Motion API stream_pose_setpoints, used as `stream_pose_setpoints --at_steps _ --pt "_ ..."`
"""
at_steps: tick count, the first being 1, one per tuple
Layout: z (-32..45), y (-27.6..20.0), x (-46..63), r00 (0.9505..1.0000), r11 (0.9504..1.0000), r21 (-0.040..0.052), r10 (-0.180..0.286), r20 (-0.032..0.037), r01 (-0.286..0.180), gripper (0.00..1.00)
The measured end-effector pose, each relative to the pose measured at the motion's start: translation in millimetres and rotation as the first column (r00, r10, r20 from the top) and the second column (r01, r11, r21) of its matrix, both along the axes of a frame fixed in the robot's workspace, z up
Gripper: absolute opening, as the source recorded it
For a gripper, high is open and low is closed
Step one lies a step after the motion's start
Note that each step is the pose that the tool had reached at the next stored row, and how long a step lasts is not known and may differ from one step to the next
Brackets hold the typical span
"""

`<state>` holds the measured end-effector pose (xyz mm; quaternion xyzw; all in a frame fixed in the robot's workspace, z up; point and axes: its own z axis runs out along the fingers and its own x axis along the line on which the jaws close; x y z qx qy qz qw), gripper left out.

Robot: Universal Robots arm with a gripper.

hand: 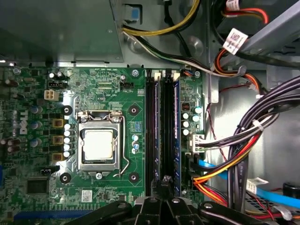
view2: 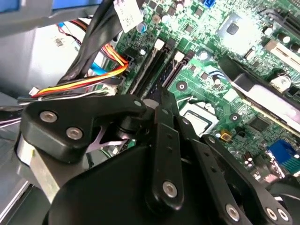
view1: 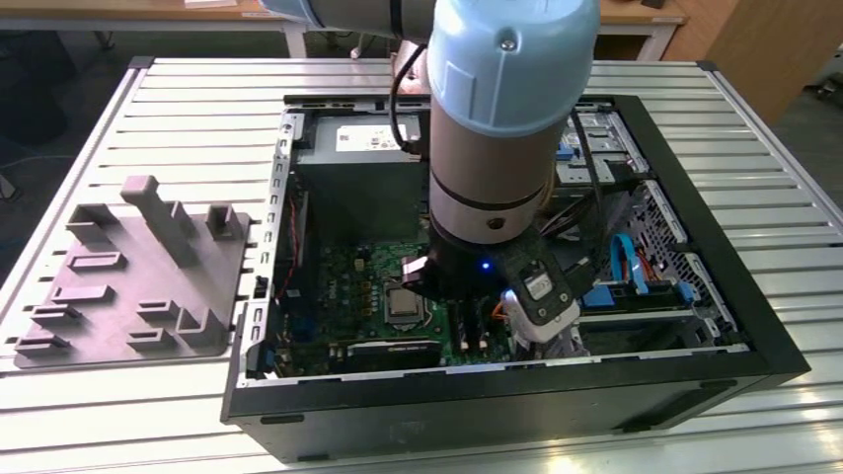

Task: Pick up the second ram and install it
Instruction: 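Press down the second ram until it locks into place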

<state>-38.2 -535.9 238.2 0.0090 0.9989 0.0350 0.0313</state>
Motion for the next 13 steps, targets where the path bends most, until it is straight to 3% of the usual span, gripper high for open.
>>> stream_pose_setpoints --at_steps 6,13 --pt "0.3 1.1 0.0 1.0 1.0 0.0006 0.0 0.0 0.0 0.1" --pt "-0.2 16.6 -0.5 1.0 1.0 0.0008 0.0 0.0001 0.0 0.1"
